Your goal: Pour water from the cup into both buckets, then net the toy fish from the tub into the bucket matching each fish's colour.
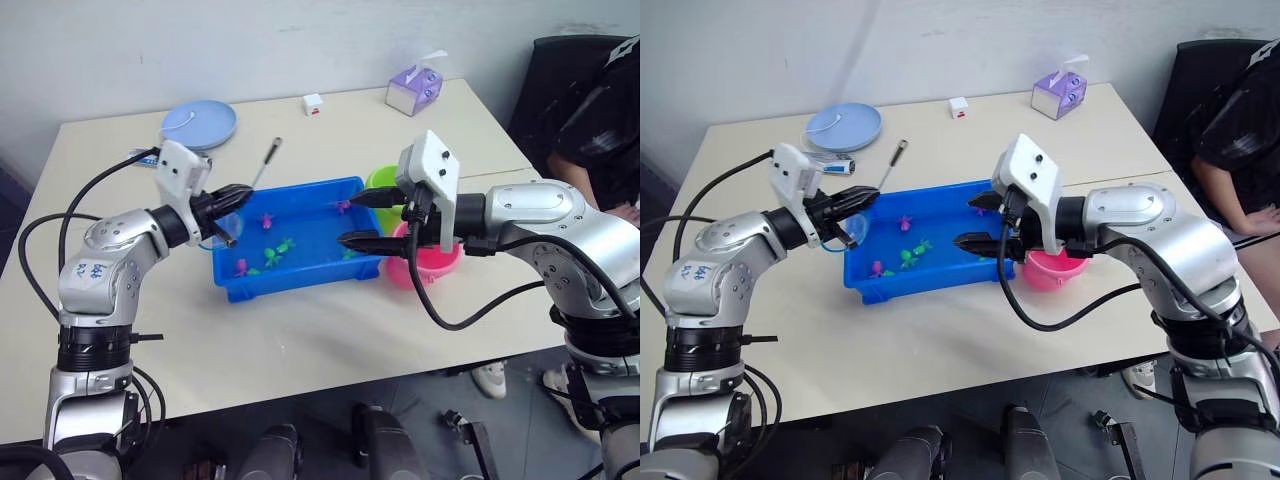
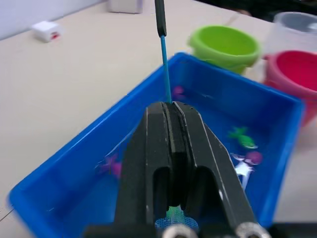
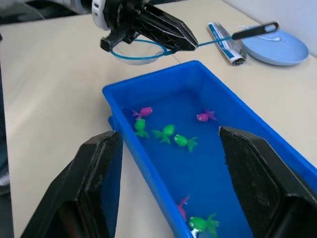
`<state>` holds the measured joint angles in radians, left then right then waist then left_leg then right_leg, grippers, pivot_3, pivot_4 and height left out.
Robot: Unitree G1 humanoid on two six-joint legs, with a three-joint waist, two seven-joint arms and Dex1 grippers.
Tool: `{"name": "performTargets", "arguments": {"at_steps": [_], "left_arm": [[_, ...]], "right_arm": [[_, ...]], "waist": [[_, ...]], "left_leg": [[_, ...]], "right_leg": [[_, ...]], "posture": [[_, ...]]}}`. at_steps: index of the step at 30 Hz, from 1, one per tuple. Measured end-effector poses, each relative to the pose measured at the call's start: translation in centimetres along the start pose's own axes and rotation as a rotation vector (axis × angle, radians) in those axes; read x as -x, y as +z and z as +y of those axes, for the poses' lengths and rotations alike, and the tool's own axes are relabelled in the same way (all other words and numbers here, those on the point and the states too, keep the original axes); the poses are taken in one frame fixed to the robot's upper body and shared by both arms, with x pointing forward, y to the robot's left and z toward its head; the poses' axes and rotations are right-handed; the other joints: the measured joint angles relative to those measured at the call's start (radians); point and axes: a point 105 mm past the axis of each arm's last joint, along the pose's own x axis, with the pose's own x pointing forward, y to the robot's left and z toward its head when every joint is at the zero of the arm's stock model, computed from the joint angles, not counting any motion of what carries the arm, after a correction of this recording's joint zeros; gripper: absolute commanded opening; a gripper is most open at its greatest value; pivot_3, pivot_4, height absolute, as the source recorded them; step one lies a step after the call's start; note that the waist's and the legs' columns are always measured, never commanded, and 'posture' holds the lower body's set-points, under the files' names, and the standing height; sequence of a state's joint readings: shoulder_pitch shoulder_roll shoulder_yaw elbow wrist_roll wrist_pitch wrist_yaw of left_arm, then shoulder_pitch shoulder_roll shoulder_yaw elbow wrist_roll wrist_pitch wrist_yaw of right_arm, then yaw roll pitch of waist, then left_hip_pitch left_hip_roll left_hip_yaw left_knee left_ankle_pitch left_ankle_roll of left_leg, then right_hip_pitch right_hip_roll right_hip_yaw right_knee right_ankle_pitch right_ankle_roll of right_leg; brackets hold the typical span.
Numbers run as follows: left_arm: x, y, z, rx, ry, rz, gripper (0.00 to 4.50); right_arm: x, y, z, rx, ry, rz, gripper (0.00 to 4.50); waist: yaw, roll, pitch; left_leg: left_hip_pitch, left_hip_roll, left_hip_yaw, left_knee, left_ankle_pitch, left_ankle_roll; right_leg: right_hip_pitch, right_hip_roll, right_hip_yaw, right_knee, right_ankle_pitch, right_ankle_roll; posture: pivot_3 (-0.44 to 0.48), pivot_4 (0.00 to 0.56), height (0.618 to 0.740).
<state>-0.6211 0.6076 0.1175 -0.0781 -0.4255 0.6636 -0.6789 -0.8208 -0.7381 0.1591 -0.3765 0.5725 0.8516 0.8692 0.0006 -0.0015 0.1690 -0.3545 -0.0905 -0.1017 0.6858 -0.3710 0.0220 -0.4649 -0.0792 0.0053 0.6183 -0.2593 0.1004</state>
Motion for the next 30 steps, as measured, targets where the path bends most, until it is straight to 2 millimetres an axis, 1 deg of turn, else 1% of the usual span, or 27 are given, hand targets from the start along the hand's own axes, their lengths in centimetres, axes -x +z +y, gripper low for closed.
{"name": "performTargets", "arguments": {"at_steps": [4, 6, 8, 12, 19, 22, 26, 30], "left_arm": [[-0.1, -0.2, -2.2, -0.07, -0.16, 0.05, 0.02], [0.1, -0.6, -2.9, -0.09, -0.213, 0.072, 0.02], [0.4, -1.0, -3.6, -0.123, -0.266, 0.09, 0.02], [1.3, -2.1, -4.3, -0.202, -0.334, 0.128, 0.02], [1.5, -2.6, -5.4, -0.304, -0.411, 0.116, 0.02], [1.5, -3.2, -6.2, -0.335, -0.456, 0.127, 0.02], [1.4, -3.4, -7.4, -0.37, -0.514, 0.13, 0.02], [1.4, -3.4, -7.6, -0.392, -0.531, 0.127, 0.02]], "right_arm": [[0.3, -0.5, -0.2, 0.03, 0.015, 0.021, 4.34], [0.4, -0.8, 0.0, 0.031, 0.028, 0.028, 4.34], [0.6, -1.7, 0.3, 0.025, 0.045, 0.048, 4.34], [1.0, -3.0, 0.5, 0.046, 0.062, 0.095, 4.34], [1.5, -3.5, -0.1, 0.097, 0.064, 0.121, 4.34], [1.3, -3.5, 0.1, 0.109, 0.08, 0.117, 4.34], [0.4, -3.9, 1.0, 0.112, 0.134, 0.122, 4.34], [-0.1, -3.6, 1.4, 0.113, 0.157, 0.102, 4.34]], "waist": [[-0.003, 0.0, 0.0], [-0.002, 0.0, 0.0], [-0.001, 0.0, 0.0], [0.0, 0.0, 0.0], [0.002, 0.0, 0.0], [0.002, 0.0, 0.0], [0.001, 0.0, 0.0], [0.001, 0.0, 0.0]], "left_leg": [[0.0, 0.0, 0.0, 0.0, 0.0, 0.0], [0.0, 0.0, 0.0, 0.0, 0.0, 0.0], [0.0, 0.0, 0.0, 0.0, 0.0, 0.0], [0.0, 0.0, 0.0, 0.0, 0.0, 0.0], [0.0, 0.0, 0.0, 0.0, 0.0, 0.0], [0.0, 0.0, 0.0, 0.0, 0.0, 0.0], [0.0, 0.0, 0.0, 0.0, 0.0, 0.0], [0.0, 0.0, 0.0, 0.0, 0.0, 0.0]], "right_leg": [[0.0, 0.0, 0.0, 0.0, 0.0, 0.0], [0.0, 0.0, 0.001, 0.0, 0.0, 0.0], [0.0, 0.0, 0.001, 0.0, 0.0, 0.0], [0.0, 0.0, 0.001, 0.0, 0.0, 0.0], [0.0, 0.0, 0.001, -0.001, 0.0, 0.0], [0.0, 0.0, 0.001, -0.001, 0.0, 0.0], [0.0, 0.0, 0.001, 0.0, 0.0, 0.0], [0.0, 0.0, 0.001, 0.0, 0.0, 0.0]], "posture": [[0.0, 0.15, 0.74], [0.0, 0.15, 0.74], [0.0, 0.15, 0.74], [0.0, 0.15, 0.74], [0.0, 0.15, 0.74], [0.0, 0.15, 0.74], [0.0, 0.15, 0.74], [0.0, 0.15, 0.74]]}}
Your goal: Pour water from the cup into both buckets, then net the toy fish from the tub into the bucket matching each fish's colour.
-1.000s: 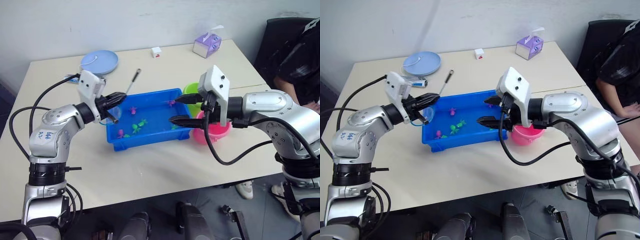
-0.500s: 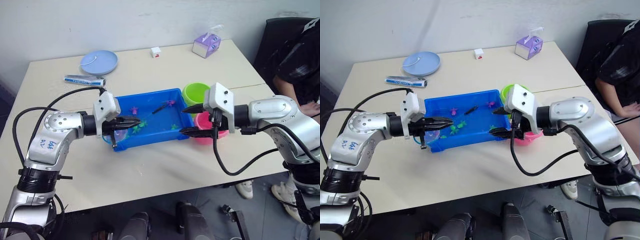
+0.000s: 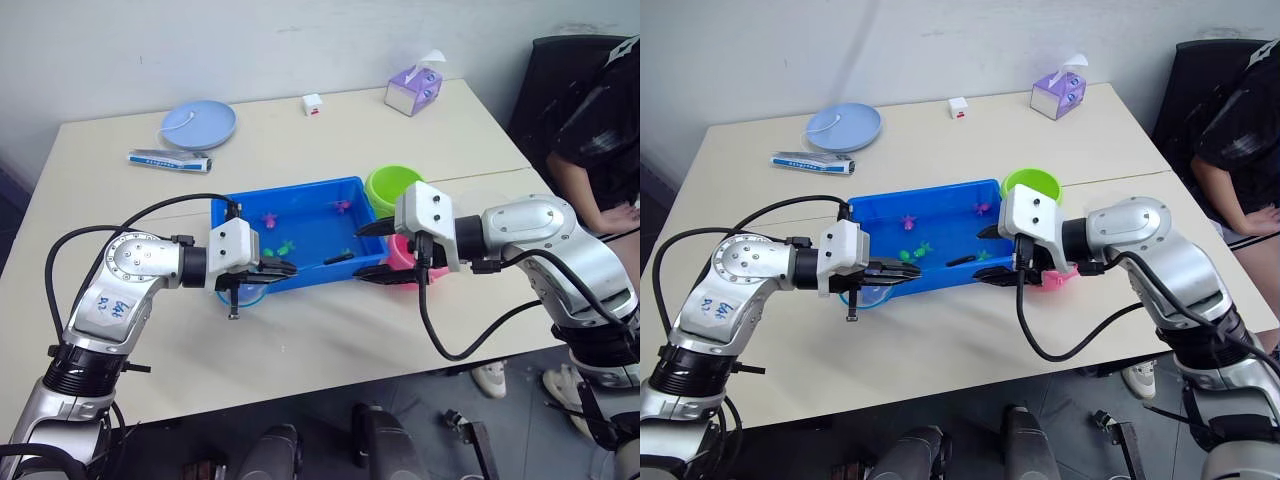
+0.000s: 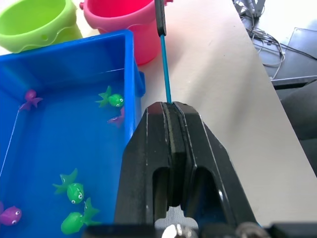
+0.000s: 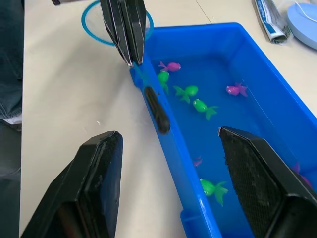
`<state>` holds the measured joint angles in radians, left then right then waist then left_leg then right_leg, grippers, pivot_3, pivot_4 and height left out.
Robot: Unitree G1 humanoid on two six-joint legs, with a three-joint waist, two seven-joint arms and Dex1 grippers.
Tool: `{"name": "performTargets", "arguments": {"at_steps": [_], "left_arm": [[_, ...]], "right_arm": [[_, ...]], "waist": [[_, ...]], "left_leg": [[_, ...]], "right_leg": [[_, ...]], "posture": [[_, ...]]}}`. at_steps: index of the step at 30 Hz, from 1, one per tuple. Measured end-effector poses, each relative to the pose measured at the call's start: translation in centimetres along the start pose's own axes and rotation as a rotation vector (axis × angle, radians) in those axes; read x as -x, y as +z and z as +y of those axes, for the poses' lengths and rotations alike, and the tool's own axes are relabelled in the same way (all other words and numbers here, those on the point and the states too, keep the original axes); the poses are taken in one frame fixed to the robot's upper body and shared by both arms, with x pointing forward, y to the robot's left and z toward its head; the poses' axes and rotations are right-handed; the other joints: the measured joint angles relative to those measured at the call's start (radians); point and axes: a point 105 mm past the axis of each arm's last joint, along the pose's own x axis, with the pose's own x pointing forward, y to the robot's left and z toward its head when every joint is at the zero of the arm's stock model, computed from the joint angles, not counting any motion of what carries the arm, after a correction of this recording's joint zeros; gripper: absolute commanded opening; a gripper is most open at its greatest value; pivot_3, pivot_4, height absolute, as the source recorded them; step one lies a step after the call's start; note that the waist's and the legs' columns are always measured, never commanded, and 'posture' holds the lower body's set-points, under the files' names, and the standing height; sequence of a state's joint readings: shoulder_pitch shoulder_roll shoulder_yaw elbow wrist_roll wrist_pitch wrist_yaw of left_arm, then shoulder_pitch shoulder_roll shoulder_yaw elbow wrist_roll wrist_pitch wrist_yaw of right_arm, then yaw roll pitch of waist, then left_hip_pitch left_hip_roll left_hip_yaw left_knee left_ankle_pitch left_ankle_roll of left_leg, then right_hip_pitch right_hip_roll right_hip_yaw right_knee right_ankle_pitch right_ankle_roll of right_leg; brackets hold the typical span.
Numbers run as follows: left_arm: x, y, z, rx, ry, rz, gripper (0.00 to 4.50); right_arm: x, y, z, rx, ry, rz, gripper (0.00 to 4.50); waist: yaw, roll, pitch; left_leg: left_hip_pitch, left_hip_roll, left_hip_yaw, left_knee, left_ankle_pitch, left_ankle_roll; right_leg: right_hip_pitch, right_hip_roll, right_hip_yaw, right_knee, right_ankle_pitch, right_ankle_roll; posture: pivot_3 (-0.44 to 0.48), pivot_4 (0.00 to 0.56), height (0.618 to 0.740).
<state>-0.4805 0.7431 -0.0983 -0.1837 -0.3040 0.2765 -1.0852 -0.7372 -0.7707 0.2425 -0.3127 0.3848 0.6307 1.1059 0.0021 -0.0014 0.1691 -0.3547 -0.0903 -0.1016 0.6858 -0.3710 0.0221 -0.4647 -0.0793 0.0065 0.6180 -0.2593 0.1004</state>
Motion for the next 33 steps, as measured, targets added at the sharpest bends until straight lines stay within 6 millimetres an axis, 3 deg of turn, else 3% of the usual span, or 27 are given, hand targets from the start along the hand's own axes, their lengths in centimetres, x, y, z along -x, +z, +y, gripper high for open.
{"name": "performTargets", "arguments": {"at_steps": [19, 33], "left_arm": [[-1.1, 0.7, 0.0, -0.1, -0.006, -0.019, 0.02], [-1.0, 1.3, 0.4, -0.13, 0.022, -0.039, 0.02]], "right_arm": [[-2.0, 1.3, 1.3, 0.002, 0.062, -0.07, 4.34], [-2.0, 0.2, 1.1, -0.053, 0.054, -0.048, 4.34]], "waist": [[0.0, 0.0, 0.0], [0.0, 0.0, 0.0]], "left_leg": [[0.0, 0.0, 0.0, 0.001, 0.0, 0.0], [0.0, 0.0, 0.0, 0.002, 0.0, 0.0]], "right_leg": [[0.0, 0.0, 0.0, 0.001, 0.0, 0.0], [0.0, 0.0, -0.001, 0.001, 0.0, 0.0]], "posture": [[0.0, 0.15, 0.74], [0.0, 0.15, 0.74]]}}
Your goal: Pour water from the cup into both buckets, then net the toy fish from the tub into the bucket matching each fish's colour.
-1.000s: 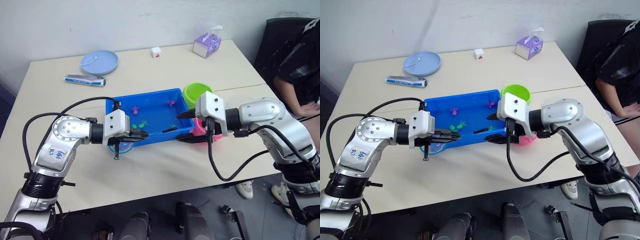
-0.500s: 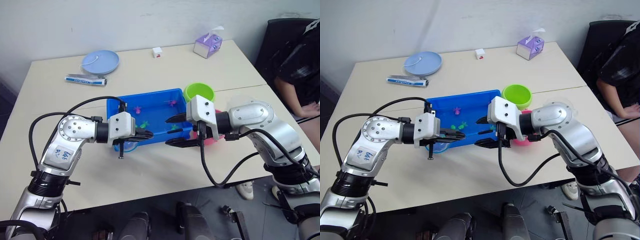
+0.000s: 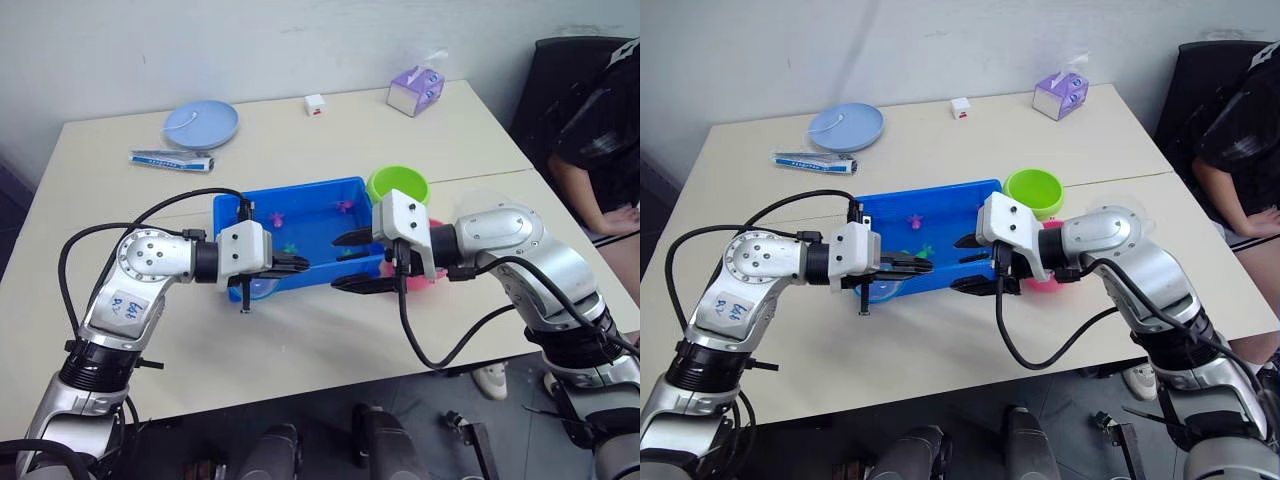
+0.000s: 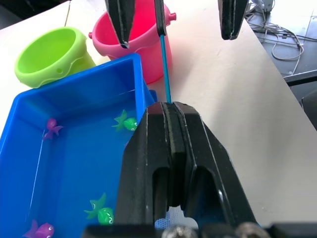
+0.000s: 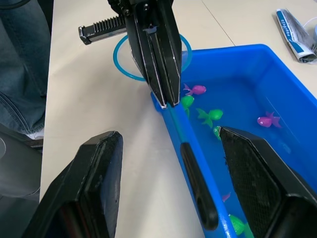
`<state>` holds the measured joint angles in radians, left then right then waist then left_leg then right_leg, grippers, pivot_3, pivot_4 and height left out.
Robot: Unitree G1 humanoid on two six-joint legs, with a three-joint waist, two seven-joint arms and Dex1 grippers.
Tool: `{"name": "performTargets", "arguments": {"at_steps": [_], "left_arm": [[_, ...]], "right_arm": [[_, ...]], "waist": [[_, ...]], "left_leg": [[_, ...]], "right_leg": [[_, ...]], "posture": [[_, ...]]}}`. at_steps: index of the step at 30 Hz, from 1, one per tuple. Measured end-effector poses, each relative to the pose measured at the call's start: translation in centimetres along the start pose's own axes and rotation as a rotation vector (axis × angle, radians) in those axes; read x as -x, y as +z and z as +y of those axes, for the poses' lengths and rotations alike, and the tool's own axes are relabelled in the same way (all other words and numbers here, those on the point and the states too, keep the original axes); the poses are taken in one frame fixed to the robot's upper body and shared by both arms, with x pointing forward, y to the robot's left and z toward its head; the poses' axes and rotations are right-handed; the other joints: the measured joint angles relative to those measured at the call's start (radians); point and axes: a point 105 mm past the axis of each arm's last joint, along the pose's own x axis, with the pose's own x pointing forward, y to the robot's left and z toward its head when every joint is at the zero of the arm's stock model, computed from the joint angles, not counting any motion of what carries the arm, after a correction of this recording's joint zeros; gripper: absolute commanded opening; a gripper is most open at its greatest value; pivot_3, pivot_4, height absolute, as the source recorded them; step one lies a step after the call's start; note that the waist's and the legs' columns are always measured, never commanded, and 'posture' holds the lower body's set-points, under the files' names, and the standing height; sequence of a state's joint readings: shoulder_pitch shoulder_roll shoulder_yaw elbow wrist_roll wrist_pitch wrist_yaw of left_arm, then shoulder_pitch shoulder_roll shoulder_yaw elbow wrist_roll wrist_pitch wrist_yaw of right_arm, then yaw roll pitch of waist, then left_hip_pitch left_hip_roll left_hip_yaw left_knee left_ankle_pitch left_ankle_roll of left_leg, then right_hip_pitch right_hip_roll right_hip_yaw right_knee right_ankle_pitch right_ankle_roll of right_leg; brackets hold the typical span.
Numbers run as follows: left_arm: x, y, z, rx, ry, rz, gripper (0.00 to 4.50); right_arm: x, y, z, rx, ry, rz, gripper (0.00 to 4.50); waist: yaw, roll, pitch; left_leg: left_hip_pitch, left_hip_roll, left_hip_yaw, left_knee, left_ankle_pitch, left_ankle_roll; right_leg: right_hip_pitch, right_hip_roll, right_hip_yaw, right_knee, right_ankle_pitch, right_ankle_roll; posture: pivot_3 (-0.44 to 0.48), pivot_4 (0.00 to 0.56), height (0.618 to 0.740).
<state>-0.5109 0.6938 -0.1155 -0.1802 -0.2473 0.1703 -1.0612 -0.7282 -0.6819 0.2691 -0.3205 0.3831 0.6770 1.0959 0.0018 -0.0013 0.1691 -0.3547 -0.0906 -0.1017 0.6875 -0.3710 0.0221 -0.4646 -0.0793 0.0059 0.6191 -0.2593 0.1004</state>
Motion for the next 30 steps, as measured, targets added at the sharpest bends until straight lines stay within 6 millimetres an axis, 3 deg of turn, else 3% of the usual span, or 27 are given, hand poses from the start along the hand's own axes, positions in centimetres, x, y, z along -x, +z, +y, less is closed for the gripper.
{"name": "performTargets", "arguments": {"at_steps": [30], "left_arm": [[0.49, -0.32, 0.04, 0.008, 0.018, 0.01, 0.02]], "right_arm": [[0.08, -0.06, 0.29, -0.006, 0.002, 0.01, 4.34]], "waist": [[0.0, 0.0, 0.0]], "left_leg": [[0.0, 0.0, 0.0, 0.001, 0.0, 0.0]], "right_leg": [[0.0, 0.0, 0.0, 0.0, 0.0, 0.0]], "posture": [[0.0, 0.15, 0.74]]}}
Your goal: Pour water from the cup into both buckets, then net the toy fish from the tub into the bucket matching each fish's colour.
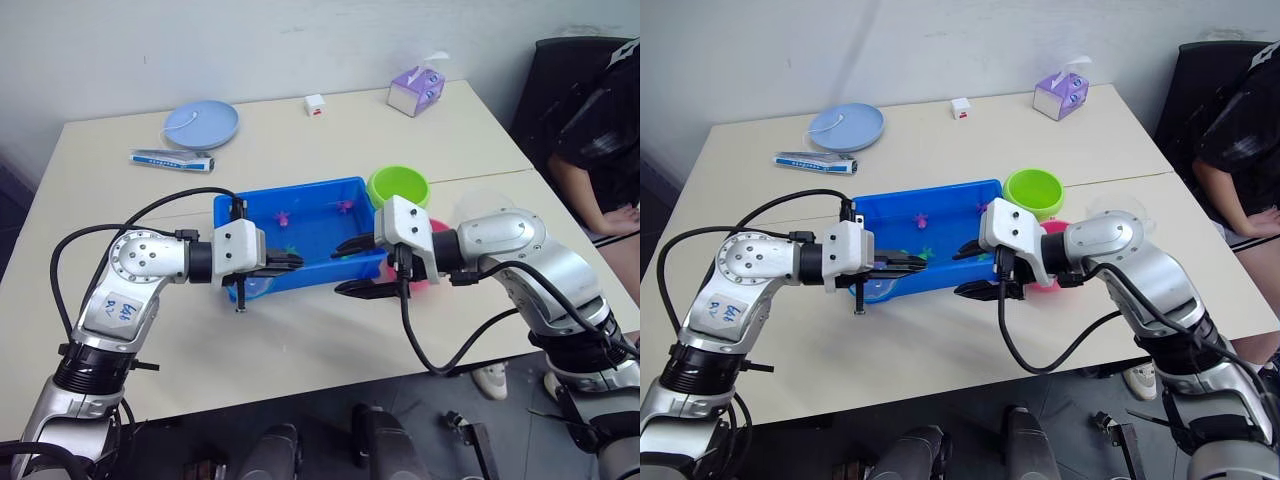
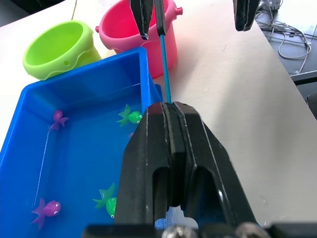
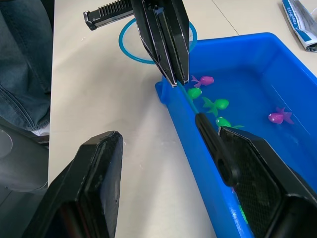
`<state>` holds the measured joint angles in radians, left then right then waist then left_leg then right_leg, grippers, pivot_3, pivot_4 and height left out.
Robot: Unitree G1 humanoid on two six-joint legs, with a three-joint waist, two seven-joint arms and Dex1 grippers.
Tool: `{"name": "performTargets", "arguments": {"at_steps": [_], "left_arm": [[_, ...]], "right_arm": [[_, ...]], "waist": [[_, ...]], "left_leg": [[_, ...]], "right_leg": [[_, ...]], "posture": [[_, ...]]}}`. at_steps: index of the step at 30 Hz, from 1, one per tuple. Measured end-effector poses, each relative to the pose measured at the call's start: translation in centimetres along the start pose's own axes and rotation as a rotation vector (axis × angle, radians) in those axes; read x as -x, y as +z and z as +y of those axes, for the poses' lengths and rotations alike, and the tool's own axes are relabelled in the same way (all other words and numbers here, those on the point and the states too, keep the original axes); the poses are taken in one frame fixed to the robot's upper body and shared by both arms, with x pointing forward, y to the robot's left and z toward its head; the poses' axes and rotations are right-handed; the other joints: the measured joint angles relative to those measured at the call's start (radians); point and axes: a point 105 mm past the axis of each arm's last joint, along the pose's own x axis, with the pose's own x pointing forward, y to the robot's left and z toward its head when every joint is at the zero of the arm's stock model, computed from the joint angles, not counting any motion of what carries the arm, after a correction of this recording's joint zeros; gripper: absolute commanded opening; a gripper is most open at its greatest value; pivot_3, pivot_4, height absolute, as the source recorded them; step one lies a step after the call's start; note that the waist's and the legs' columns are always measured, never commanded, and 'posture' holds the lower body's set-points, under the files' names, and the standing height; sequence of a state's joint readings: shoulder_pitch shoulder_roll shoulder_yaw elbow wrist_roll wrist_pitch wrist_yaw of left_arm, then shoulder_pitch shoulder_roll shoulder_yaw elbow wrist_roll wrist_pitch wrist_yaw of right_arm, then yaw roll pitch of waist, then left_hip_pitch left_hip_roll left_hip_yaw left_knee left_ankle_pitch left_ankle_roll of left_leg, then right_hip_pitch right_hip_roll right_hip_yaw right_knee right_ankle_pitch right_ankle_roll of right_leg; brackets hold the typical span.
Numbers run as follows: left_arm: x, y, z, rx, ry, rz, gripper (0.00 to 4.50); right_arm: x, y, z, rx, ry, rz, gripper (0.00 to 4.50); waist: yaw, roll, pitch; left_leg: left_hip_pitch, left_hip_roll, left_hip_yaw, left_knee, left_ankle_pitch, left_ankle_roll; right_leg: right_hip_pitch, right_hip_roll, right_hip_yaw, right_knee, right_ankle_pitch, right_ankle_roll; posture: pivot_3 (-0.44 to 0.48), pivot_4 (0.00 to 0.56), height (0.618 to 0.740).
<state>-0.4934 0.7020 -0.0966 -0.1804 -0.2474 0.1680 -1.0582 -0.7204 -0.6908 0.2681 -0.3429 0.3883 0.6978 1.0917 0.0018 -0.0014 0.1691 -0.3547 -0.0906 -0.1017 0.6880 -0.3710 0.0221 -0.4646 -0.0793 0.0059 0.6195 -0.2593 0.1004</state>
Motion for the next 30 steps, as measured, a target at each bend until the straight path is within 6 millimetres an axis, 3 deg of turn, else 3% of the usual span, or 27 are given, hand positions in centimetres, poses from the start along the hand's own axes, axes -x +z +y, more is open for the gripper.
{"name": "performTargets", "arguments": {"at_steps": [5, 8, 12, 14, 23, 30], "left_arm": [[-0.02, -0.01, -0.02, 0.002, -0.001, 0.0, 0.02], [-0.03, -0.02, -0.02, 0.003, -0.001, 0.001, 0.0], [-0.16, -0.05, -0.22, 0.005, -0.013, 0.001, 0.0], [-0.26, -0.07, -0.34, 0.006, -0.02, 0.0, 0.0], [-0.3, -0.08, -0.33, 0.009, -0.018, -0.001, 0.0], [-0.51, -0.13, -0.16, 0.033, 0.003, -0.008, 2.57]], "right_arm": [[-0.15, 0.31, 0.15, 0.006, 0.004, -0.013, 4.34], [-0.16, 0.32, 0.18, 0.004, 0.006, -0.015, 3.44], [-0.04, 0.41, -0.06, 0.005, -0.013, -0.017, 1.46], [0.04, 0.49, -0.19, 0.008, -0.021, -0.018, 0.73], [0.05, 0.49, -0.2, 0.008, -0.022, -0.017, 0.76], [-0.02, 0.47, -0.05, 0.006, -0.009, -0.017, 0.76]], "waist": [[0.0, 0.0, 0.0], [0.0, 0.0, 0.0], [0.0, 0.0, 0.0], [0.0, 0.0, 0.0], [0.0, 0.0, 0.0], [0.0, 0.0, 0.0]], "left_leg": [[0.0, 0.0, 0.0, 0.0, 0.0, 0.0], [0.0, 0.0, 0.0, 0.0, 0.0, 0.0], [0.0, 0.0, 0.0, 0.0, 0.0, 0.0], [0.0, 0.0, 0.0, 0.0, 0.0, 0.0], [0.0, 0.0, 0.0, 0.0, 0.0, 0.0], [0.0, 0.0, 0.0, 0.001, 0.0, 0.0]], "right_leg": [[0.0, 0.0, 0.0, 0.0, 0.0, 0.0], [0.0, 0.0, 0.0, 0.0, 0.0, 0.0], [0.0, 0.0, 0.0, 0.0, 0.0, 0.0], [0.0, 0.0, 0.0, 0.0, 0.0, 0.0], [0.0, 0.0, 0.0, 0.0, 0.0, 0.0], [0.0, 0.0, 0.0, 0.001, 0.0, 0.0]], "posture": [[0.0, 0.15, 0.74], [0.0, 0.15, 0.74], [0.0, 0.15, 0.74], [0.0, 0.15, 0.74], [0.0, 0.15, 0.74], [0.0, 0.15, 0.74]]}}
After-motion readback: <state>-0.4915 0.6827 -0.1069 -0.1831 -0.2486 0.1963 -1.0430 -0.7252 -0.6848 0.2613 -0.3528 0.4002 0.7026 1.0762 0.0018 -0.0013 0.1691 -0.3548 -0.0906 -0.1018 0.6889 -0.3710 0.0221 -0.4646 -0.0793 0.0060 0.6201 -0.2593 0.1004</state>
